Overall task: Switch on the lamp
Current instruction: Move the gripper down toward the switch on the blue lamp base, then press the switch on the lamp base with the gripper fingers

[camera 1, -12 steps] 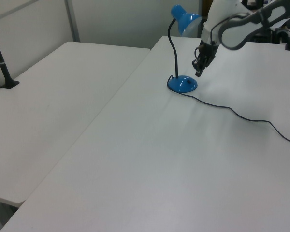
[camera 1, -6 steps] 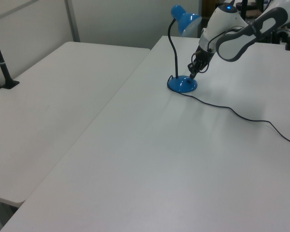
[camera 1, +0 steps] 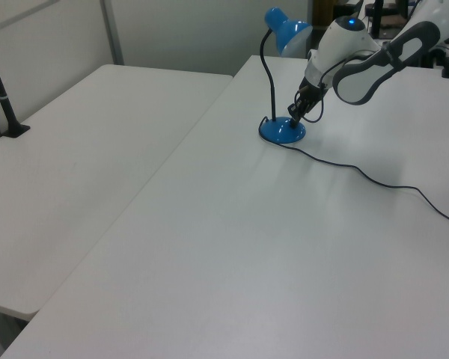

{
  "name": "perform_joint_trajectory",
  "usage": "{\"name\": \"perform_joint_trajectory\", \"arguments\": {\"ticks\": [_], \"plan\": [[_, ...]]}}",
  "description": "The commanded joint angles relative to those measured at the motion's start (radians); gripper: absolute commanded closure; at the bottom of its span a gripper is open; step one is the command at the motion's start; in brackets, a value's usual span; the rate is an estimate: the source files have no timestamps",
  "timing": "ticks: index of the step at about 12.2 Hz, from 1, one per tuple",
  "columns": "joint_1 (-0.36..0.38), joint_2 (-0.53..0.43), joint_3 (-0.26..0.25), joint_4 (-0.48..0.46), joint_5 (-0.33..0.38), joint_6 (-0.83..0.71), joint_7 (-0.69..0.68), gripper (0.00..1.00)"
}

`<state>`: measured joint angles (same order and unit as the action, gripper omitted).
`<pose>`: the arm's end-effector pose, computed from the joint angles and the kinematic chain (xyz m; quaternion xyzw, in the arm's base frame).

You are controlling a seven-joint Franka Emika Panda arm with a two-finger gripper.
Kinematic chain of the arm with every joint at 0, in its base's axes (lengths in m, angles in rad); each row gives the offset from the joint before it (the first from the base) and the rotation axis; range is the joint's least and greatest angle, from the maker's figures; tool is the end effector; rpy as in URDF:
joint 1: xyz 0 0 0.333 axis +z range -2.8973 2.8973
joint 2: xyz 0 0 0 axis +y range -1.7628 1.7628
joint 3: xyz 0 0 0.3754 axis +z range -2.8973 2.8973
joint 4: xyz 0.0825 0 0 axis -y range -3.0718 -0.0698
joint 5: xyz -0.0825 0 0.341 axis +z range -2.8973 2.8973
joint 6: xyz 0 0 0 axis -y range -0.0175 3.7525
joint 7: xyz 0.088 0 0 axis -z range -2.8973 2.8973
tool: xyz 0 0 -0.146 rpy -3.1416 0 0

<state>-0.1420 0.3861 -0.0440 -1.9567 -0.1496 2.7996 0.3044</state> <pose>0.6528 -0.1147 0.3786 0.9579 -0.1713 0.2279 0.0346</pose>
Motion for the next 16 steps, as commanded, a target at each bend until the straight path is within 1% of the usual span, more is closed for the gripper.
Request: {"name": "perform_joint_trajectory", "arguments": {"ticks": [1, 5, 10, 12, 13, 14, 15, 16], "plan": [[-0.008, 0.025, 0.003, 0.032, -0.031, 0.034, 0.019, 1.0], [-0.01, 0.04, 0.003, 0.036, -0.033, 0.037, 0.018, 1.0], [-0.025, 0.062, 0.006, 0.036, -0.051, 0.057, 0.016, 1.0], [-0.03, 0.013, 0.013, 0.021, -0.048, 0.043, 0.019, 1.0], [-0.025, -0.034, 0.018, -0.017, -0.048, 0.016, 0.021, 1.0], [-0.021, -0.073, 0.025, -0.03, -0.048, -0.033, 0.024, 1.0], [-0.016, -0.114, 0.047, -0.028, -0.047, -0.158, 0.024, 0.98], [-0.013, -0.137, 0.065, -0.025, -0.047, -0.237, 0.021, 0.98]]}}
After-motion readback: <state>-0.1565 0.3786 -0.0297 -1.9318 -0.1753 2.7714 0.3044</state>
